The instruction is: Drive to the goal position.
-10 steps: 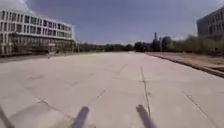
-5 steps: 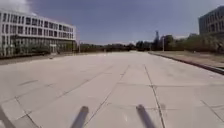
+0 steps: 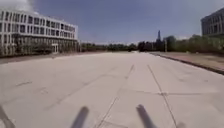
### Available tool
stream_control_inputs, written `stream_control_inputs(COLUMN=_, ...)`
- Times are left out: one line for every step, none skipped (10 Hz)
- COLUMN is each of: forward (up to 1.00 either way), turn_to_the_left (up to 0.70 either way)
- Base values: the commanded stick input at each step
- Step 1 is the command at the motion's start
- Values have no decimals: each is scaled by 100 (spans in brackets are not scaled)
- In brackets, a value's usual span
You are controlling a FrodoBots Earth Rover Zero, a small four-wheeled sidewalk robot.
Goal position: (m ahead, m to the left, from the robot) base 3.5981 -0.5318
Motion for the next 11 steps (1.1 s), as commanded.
stream_control_inputs(forward=70, turn_to_the_left=0)
stream_control_inputs(forward=70, turn_to_the_left=0)
stream_control_inputs(forward=70, turn_to_the_left=0)
stream_control_inputs(forward=70, turn_to_the_left=0)
stream_control_inputs(forward=70, turn_to_the_left=0)
stream_control_inputs(forward=70, turn_to_the_left=0)
stream_control_inputs(forward=70, turn_to_the_left=0)
stream_control_inputs(forward=70, turn_to_the_left=0)
stream_control_inputs(forward=70, turn_to_the_left=0)
stream_control_inputs(forward=70, turn_to_the_left=0)
stream_control_inputs(forward=70, turn_to_the_left=0)
